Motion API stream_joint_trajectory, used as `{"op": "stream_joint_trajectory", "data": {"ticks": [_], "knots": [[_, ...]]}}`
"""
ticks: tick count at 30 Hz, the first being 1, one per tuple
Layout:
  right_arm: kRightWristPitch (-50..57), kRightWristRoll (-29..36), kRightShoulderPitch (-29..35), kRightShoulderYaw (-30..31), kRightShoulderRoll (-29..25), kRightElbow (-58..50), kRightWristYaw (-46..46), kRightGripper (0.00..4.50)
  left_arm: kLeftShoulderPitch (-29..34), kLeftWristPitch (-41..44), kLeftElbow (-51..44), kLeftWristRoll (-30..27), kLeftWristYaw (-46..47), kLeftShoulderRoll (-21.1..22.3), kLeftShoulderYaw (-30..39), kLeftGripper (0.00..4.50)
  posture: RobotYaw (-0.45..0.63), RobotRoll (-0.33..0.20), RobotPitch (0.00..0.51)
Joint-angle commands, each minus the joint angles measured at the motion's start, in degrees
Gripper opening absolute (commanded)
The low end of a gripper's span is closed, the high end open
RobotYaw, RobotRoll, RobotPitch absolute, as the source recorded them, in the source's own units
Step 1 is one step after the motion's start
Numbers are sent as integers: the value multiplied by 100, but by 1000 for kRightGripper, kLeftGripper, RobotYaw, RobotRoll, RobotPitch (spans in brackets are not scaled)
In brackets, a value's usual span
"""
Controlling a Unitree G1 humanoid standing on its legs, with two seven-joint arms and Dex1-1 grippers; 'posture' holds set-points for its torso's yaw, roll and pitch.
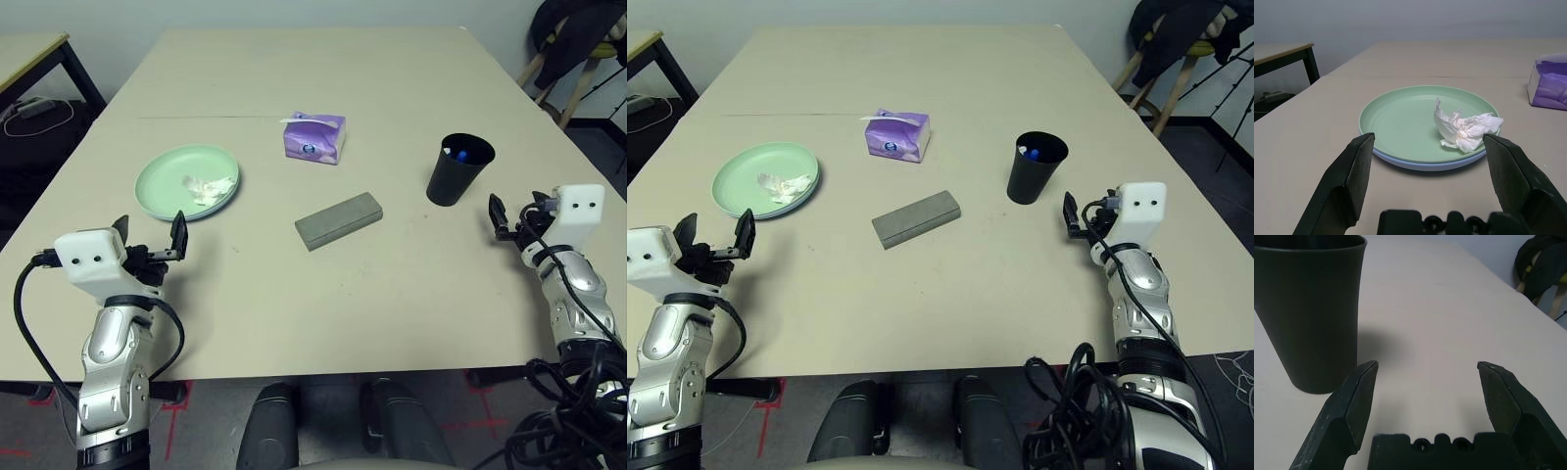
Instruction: Organize and tidy the items on the table.
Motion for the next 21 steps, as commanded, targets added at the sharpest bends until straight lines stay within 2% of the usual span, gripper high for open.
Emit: {"op": "stream_joint_trajectory", "data": {"ticks": [1, 21], "knots": [[-537, -189, 151, -34, -62, 275, -204, 4446, 97, -198, 164, 88, -38, -1, 15, 4500, 133, 0, 76], [-1184, -190, 8, 8, -136, 860, -270, 4446, 81, -344, 138, 155, 64, 20, 39, 4500, 139, 0, 95]]}}
